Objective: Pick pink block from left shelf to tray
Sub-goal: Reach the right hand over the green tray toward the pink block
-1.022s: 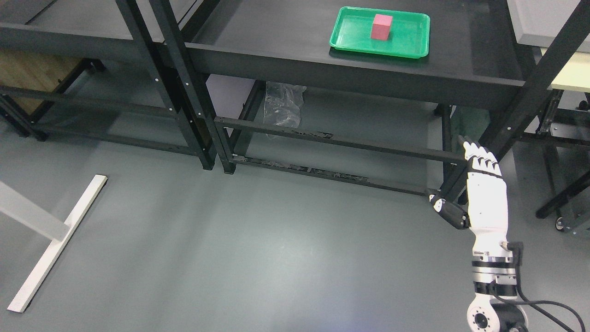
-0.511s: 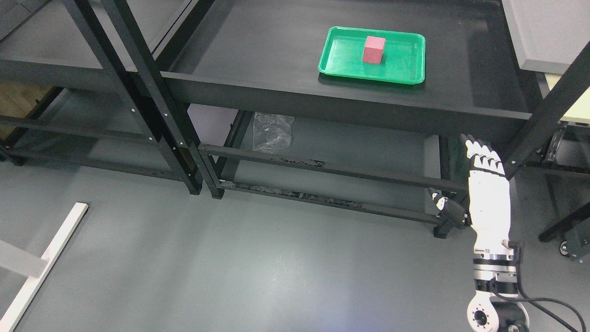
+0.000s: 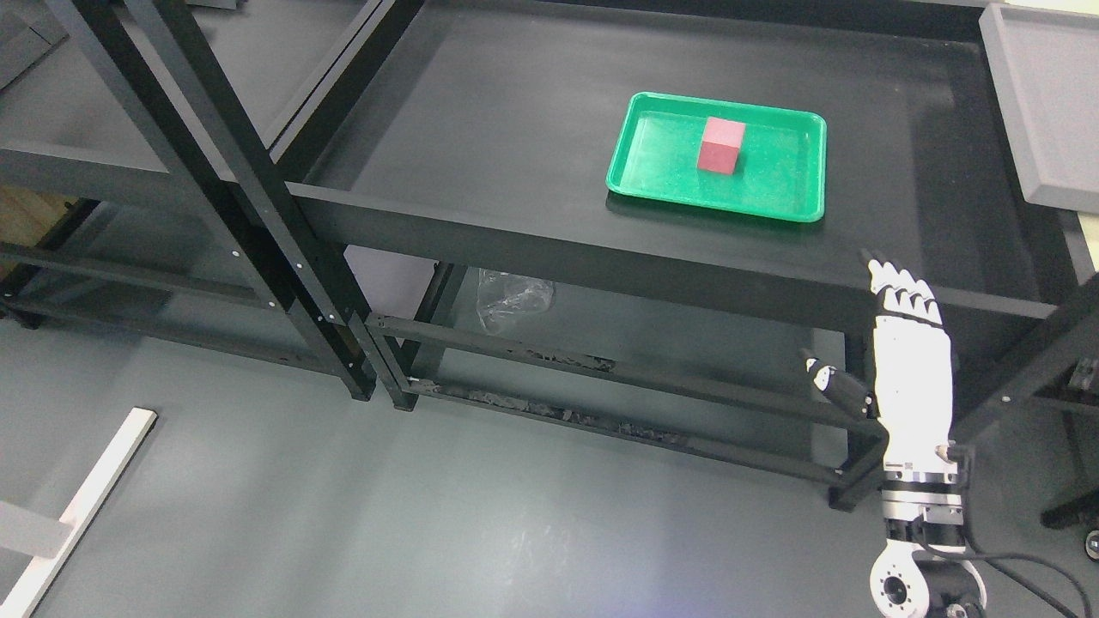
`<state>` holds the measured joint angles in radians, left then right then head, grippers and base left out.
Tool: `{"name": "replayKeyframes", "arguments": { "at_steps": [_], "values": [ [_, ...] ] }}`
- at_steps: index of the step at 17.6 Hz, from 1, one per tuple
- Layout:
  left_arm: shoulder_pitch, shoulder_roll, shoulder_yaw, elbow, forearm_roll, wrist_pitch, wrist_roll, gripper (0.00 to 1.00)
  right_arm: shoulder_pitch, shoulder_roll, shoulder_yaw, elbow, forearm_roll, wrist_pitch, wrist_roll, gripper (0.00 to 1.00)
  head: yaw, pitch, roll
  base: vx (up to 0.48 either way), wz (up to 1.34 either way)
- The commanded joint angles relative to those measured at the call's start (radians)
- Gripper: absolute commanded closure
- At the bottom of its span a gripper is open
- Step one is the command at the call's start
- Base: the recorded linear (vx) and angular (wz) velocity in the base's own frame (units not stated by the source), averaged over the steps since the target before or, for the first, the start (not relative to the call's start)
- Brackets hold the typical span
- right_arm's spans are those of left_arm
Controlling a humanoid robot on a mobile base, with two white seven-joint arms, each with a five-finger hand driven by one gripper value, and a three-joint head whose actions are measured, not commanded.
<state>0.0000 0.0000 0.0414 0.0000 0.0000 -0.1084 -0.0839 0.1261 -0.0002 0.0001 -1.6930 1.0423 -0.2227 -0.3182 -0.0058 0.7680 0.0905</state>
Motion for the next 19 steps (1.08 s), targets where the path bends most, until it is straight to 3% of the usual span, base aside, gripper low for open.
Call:
{"name": "replayKeyframes", "arguments": {
  "at_steps": [1,5,11,15,19],
  "values": [
    [-0.023,0.017,0.0,-0.017,-0.002,-0.001,0.0,0.0,0.003,-0.023,0.008,-0.002,0.001,0.0,0.001,0.01,0.0,0.0,0.0,0.282,0.15],
    [-0.023,0.017,0.0,-0.017,-0.002,-0.001,0.0,0.0,0.004,-0.023,0.008,-0.002,0.001,0.0,0.016,0.01,0.0,0.0,0.0,0.318,0.13],
    [-0.025,0.017,0.0,-0.017,-0.002,-0.001,0.0,0.0,0.004,-0.023,0.008,-0.002,-0.001,0.035,0.143,0.01,0.0,0.0,0.0,0.346,0.09],
    [-0.023,0.017,0.0,-0.017,-0.002,-0.001,0.0,0.0,0.003,-0.021,0.009,-0.001,-0.005,0.08,0.335,0.01,0.0,0.0,0.0,0.319,0.07],
    [-0.023,0.017,0.0,-0.017,-0.002,-0.001,0.0,0.0,0.004,-0.023,0.015,-0.001,-0.007,0.082,0.36,0.01,0.0,0.0,0.0,0.207,0.06]
  ]
}}
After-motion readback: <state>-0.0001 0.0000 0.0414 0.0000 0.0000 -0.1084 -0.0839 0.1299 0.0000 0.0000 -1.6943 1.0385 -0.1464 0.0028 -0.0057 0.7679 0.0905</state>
